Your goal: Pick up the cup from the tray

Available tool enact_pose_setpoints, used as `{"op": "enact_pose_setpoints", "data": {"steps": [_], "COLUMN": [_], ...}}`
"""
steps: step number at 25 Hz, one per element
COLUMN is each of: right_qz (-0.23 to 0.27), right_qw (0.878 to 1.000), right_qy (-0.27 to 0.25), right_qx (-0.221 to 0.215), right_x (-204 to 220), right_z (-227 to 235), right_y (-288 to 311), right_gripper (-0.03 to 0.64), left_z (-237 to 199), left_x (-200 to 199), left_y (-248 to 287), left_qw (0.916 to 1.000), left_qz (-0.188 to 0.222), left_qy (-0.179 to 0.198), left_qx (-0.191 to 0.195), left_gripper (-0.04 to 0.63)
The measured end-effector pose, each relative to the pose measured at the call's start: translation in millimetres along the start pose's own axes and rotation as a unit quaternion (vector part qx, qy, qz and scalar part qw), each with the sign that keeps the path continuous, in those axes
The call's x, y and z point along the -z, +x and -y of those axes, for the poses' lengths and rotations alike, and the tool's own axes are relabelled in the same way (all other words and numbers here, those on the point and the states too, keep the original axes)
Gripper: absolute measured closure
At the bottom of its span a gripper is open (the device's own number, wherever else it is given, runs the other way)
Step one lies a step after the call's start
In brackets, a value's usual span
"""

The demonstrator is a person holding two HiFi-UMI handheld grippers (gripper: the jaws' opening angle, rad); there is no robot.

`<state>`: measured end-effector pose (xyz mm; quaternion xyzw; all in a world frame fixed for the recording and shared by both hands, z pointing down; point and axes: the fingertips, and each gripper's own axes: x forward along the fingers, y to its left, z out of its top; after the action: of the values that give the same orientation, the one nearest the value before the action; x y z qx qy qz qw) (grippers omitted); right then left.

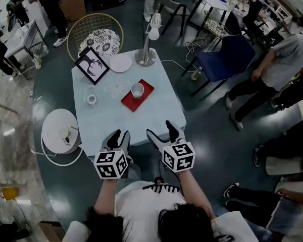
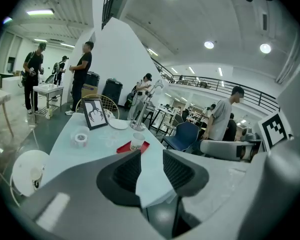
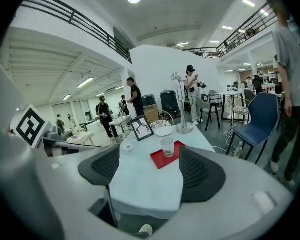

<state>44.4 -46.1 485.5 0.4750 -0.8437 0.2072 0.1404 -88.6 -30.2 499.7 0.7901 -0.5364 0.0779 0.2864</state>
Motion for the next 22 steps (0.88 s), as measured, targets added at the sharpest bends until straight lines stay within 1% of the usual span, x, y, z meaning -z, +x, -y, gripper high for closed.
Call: {"op": "enact_pose_setpoints", "data": {"steps": [4, 8, 12, 17, 22], "right_qz": [0.003, 0.000, 0.005, 0.009, 0.008], "right_qw": [1.000, 1.000, 1.000, 1.000, 1.000], "right_qy": [0.012, 0.013, 0.015, 0.012, 0.011], "right_qx": [0.013, 0.020, 0.027, 0.011, 0.013], "right_x": [-8, -11, -21, -28, -29], "right_z": [-2, -4, -7, -17, -17], "right_y": [17, 34, 45, 61, 72], "right_gripper": [0.233, 0.230, 0.224, 0.188, 0.185], "left_z": [-18, -36, -47, -58, -62], "left_x": [-15, -23, -35, -44, -46], "left_y": [10, 21, 28, 35, 40], "left_qw": [0.9999, 0.9999, 0.9997, 0.9995, 0.9992], "left_qz": [-0.006, -0.009, -0.010, -0.015, -0.019], "left_qy": [0.008, 0.003, 0.006, 0.010, 0.015], "left_qx": [0.008, 0.011, 0.020, 0.027, 0.032], "left_gripper": [0.350, 0.350, 0.350, 0.350, 0.350]}}
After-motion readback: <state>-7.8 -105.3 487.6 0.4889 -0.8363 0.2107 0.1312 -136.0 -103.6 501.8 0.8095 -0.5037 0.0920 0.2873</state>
